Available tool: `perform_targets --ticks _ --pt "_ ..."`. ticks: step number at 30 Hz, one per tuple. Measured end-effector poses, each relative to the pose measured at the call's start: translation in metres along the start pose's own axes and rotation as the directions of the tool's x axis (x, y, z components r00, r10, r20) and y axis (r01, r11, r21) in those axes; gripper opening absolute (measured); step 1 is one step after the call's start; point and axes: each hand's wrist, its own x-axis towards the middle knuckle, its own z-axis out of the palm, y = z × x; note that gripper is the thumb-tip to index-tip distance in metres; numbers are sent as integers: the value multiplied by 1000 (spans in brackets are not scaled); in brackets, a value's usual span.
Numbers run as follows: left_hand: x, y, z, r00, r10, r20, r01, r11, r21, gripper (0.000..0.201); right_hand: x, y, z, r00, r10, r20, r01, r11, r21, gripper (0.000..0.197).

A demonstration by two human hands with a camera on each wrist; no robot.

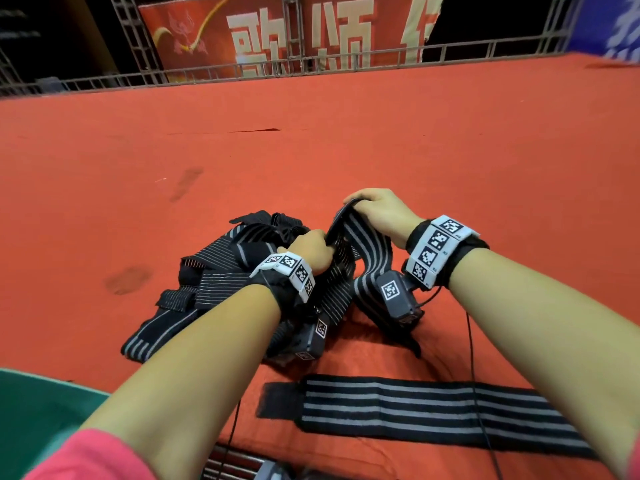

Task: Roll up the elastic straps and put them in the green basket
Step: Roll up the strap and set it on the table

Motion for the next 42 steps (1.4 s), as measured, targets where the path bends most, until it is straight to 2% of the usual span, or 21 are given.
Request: perform_targets --ticks 1,3,6,9,11,14,16,22,26,28,33,36,39,42 --pt "1 -1 -1 1000 -18 -15 18 1000 16 25 0 3 -3 1000 -8 10 8 999 -46 29" --pt "3 -4 -3 999 -39 -29 40 998 49 24 1 11 -13 999 -15 36 24 968 -251 29" --pt "7 -8 -6 998 -44 -51 48 996 79 25 -4 16 -18 991 19 134 64 807 -586 30" --pt "7 -3 -8 997 -36 -63 43 993 114 19 -9 11 -6 963 -59 263 212 770 -602 30" --pt "7 0 -8 997 -30 -78 39 992 120 16 -8 10 4 947 -110 301 281 738 -614 33" --pt "8 -1 -6 993 6 -119 5 996 90 11 -6 14 9 959 -153 239 278 673 -685 25" --pt "11 -5 -4 989 43 -145 -32 997 74 12 -5 15 9 970 -157 183 241 663 -708 24" --pt "19 -6 -2 987 92 -131 -82 993 84 21 3 28 1 997 -72 -36 39 823 -567 20" --pt "24 -23 -2 990 111 -91 -93 978 184 25 10 39 -24 976 16 -216 -109 897 -428 28" --pt "25 -37 -1 990 92 -105 -70 978 195 29 14 42 -41 962 66 -264 -166 911 -378 35" --pt "27 -42 -5 991 15 -133 8 985 170 32 16 46 -54 939 115 -323 -209 938 -276 35" --pt "28 -36 -5 981 -21 -194 47 991 129 28 14 47 -53 945 108 -307 -179 960 -213 35" --pt "27 -28 -3 981 -6 -193 17 998 58 35 11 45 -48 974 53 -221 -87 985 -150 26" --pt "24 -19 -6 978 68 -199 -76 997 -34 43 8 37 -46 989 -26 -142 5 990 -144 24"
